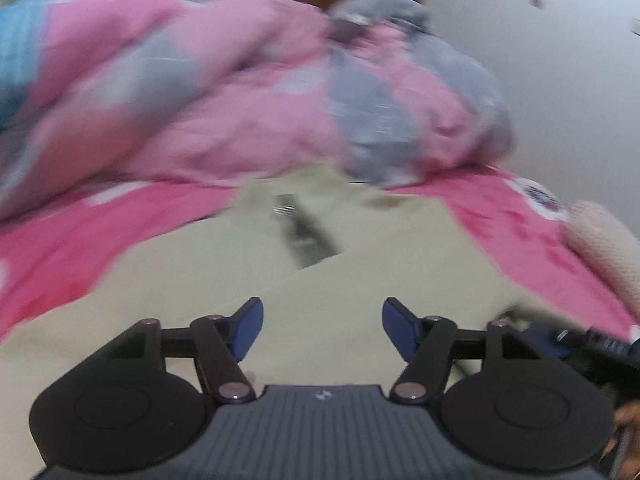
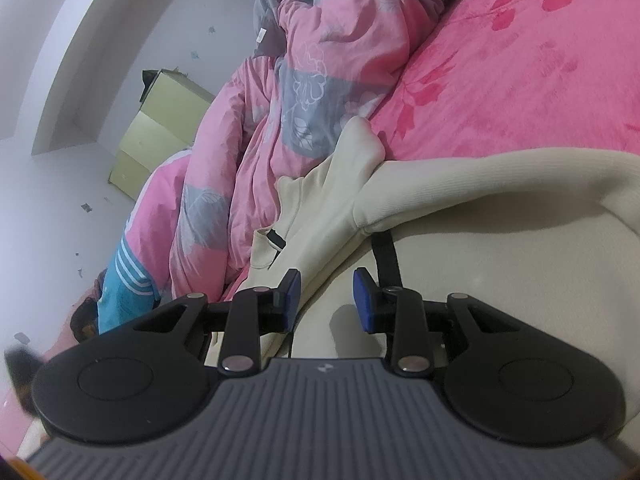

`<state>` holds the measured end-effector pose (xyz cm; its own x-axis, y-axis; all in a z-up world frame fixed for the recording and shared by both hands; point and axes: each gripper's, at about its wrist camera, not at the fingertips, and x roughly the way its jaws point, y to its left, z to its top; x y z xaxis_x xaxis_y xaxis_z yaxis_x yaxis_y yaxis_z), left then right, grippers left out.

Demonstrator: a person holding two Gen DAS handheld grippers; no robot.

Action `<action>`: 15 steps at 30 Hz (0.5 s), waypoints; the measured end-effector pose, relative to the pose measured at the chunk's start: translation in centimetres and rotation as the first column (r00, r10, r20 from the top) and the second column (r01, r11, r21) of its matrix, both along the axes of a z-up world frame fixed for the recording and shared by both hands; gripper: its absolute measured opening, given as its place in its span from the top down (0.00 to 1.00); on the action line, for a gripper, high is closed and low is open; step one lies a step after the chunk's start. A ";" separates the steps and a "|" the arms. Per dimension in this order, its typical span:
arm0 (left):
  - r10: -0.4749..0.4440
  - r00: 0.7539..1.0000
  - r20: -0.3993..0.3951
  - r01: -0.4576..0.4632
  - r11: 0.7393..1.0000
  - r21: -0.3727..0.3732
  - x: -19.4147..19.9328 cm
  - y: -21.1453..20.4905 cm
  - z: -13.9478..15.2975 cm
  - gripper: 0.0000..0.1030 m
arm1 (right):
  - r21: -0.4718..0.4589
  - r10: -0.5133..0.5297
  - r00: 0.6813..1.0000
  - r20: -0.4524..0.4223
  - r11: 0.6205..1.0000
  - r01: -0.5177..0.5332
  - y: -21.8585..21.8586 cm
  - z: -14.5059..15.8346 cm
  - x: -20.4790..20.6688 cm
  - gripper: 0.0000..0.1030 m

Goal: Fold clothes

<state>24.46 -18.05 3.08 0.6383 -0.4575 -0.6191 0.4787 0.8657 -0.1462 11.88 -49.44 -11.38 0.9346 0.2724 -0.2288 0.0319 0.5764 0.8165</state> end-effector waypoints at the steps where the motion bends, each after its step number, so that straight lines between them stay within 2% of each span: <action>1: -0.036 0.999 -0.016 0.036 0.999 -0.010 1.3 -2.0 0.1 0.30 | 0.013 -0.003 1.000 0.002 1.000 0.003 -0.1 0.0 -0.1 0.72; 5: -0.147 0.987 -0.062 0.145 0.989 -0.041 6.7 -9.7 0.1 0.28 | 0.081 -0.016 1.000 0.020 0.997 0.014 -0.7 -0.2 -0.4 0.68; 10: -0.176 0.974 -0.146 0.164 0.982 -0.091 13.1 -17.7 -1.1 0.26 | 0.179 0.001 0.999 0.047 0.984 -0.009 -1.8 -0.7 -0.2 0.63; 13: -0.126 0.972 -0.201 0.117 0.991 -0.058 16.4 -21.3 -2.8 0.26 | 0.211 0.002 0.999 0.053 0.977 -0.013 -2.1 -0.9 -0.1 0.62; 15: -0.117 0.969 -0.216 0.116 0.993 -0.014 17.6 -22.9 -3.6 0.27 | 0.229 0.002 0.998 0.058 0.973 -0.015 -2.2 -1.0 -0.1 0.62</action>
<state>42.01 -40.93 -0.56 0.4320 -0.5217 -0.7356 0.5332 0.8056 -0.2583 11.79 -51.64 -12.40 0.9418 0.3190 -0.1063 -0.0222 0.3742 0.9271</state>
